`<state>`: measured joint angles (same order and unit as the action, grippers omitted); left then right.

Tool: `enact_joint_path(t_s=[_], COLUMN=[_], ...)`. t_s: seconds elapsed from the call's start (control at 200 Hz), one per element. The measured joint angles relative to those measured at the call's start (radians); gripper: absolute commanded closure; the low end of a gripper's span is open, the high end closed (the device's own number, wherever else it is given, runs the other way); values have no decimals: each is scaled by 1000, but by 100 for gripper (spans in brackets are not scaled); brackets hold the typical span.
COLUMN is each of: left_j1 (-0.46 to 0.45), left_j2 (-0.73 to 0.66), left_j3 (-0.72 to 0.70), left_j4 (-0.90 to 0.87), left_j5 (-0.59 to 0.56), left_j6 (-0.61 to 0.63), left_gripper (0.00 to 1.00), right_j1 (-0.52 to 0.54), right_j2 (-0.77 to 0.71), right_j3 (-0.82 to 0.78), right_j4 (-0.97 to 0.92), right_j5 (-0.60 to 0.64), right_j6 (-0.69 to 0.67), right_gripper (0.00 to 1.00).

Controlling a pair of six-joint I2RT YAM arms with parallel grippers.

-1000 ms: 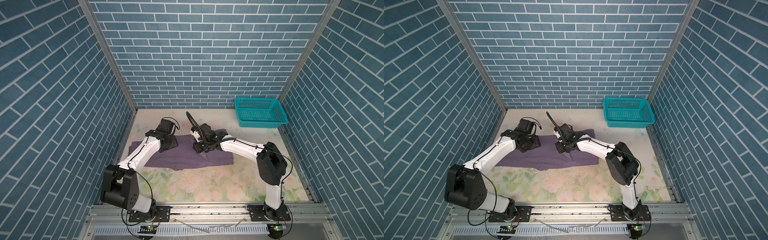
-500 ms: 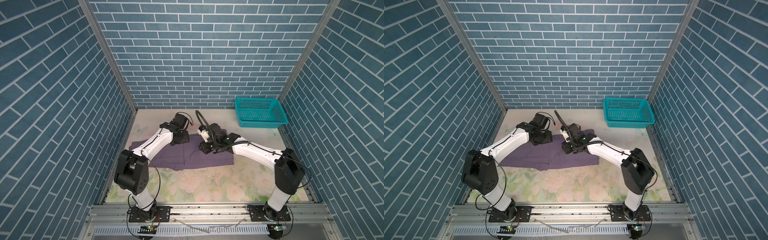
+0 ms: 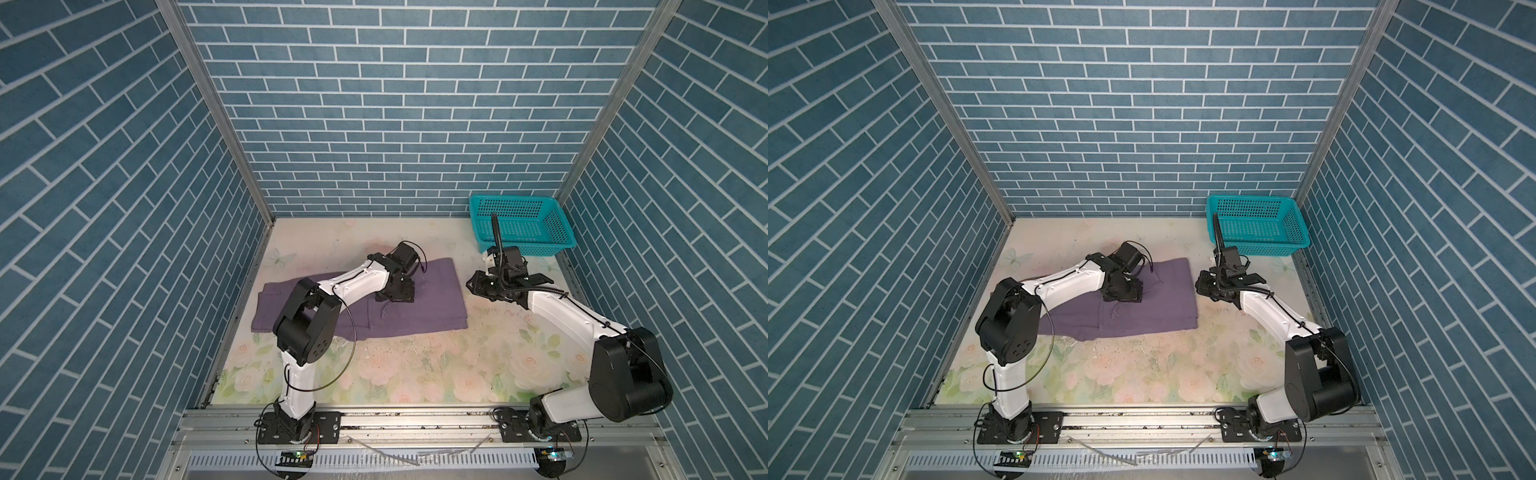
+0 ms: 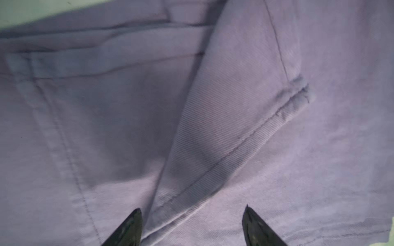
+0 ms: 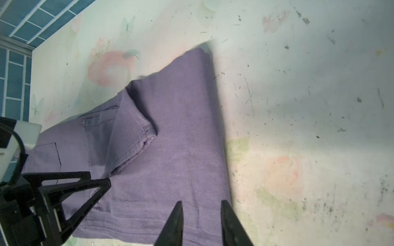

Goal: Fold and stack the trousers
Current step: Smooth out the trousers at the center of the table.

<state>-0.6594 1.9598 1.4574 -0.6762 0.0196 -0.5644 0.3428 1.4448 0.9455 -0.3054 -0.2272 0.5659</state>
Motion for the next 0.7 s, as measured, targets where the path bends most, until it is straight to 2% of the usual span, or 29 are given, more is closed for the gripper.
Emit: enact_joint_path(t_s=[0.155, 0.255, 0.335, 0.435, 0.52, 0.645, 0.7], left_j1=[-27, -34, -34, -33, -33, -33, -33], left_j2=[22, 42, 63, 95, 106, 101, 92], left_j3=[1, 5, 19, 50, 70, 105, 127], left_j4=[-2, -20, -41, -68, -82, -107, -123], left_j5=[-35, -93, -137, -166, -167, -146, -132], left_j6=[5, 12, 14, 23, 38, 41, 39], left_gripper=[28, 36, 51, 82, 95, 97, 97], right_j1=[-10, -12, -14, -16, -17, -17, -17], right_j2=[4, 12, 18, 18, 18, 18, 18], right_j3=[0, 0, -1, -3, -5, -16, -21], right_j4=[25, 40, 48, 55, 58, 61, 60], right_j5=[-39, -56, -67, -74, -76, -76, -76], right_j6=[29, 41, 48, 60, 66, 67, 67], right_gripper=[70, 70, 70, 70, 70, 70, 74])
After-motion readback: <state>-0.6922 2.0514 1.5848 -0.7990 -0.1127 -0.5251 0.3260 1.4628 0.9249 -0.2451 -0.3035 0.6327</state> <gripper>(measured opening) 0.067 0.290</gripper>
